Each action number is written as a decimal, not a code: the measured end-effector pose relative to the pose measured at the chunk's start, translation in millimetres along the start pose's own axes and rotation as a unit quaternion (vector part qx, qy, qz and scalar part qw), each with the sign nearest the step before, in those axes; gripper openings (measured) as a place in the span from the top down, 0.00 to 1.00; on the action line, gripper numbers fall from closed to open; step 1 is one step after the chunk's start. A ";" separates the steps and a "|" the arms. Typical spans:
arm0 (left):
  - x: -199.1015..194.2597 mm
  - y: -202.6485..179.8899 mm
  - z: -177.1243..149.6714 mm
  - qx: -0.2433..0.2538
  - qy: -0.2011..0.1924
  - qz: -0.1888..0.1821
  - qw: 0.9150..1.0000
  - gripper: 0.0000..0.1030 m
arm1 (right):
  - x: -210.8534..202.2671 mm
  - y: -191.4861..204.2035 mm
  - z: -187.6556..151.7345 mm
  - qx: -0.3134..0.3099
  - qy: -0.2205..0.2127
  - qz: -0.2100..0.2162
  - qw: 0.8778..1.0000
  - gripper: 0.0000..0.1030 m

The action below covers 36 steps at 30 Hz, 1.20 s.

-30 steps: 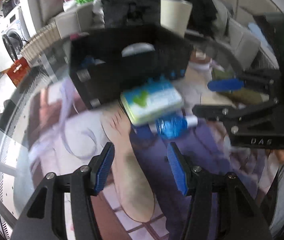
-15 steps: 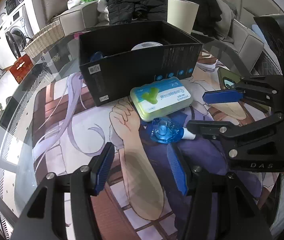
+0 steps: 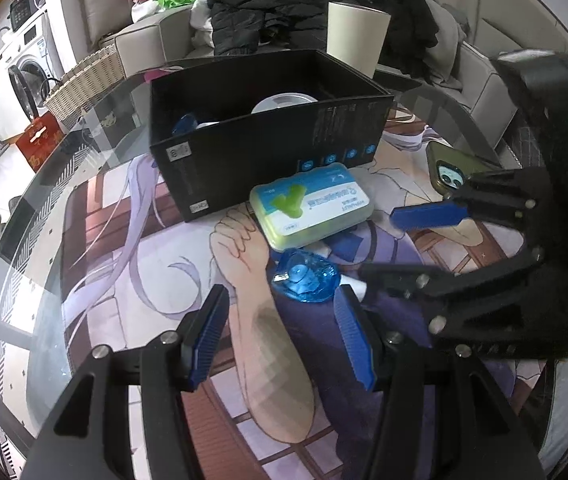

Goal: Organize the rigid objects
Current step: 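Grasp the green-and-white earplug case with the right tool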

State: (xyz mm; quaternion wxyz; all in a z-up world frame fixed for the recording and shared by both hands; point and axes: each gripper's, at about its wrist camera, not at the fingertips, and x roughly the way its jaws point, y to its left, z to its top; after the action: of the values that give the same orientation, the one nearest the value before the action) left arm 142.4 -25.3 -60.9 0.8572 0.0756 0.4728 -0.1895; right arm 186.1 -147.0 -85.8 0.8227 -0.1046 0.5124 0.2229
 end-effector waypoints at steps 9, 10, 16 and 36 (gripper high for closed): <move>3.7 -3.4 5.2 -0.006 0.003 -0.007 1.000 0.47 | -7.5 -0.9 -0.5 -0.005 -0.010 -0.002 1.000 0.59; 5.1 -4.5 6.3 -0.006 0.005 -0.009 1.000 0.47 | -8.0 -3.2 -1.6 -0.002 -0.011 -0.001 1.000 0.59; 10.8 -10.9 16.0 -0.005 0.005 -0.006 1.000 0.47 | -11.5 -12.3 1.3 0.012 -0.021 -0.013 1.000 0.59; 20.9 25.4 9.2 -0.029 0.034 0.004 0.999 0.66 | 2.3 3.0 65.2 -0.008 -0.058 -0.004 0.998 0.34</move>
State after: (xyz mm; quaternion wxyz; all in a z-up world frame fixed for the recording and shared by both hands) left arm 169.7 -10.2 -74.8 0.8434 0.0588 0.5066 -0.1691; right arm 237.4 -117.7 -58.1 0.8512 -0.1001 0.4613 0.2294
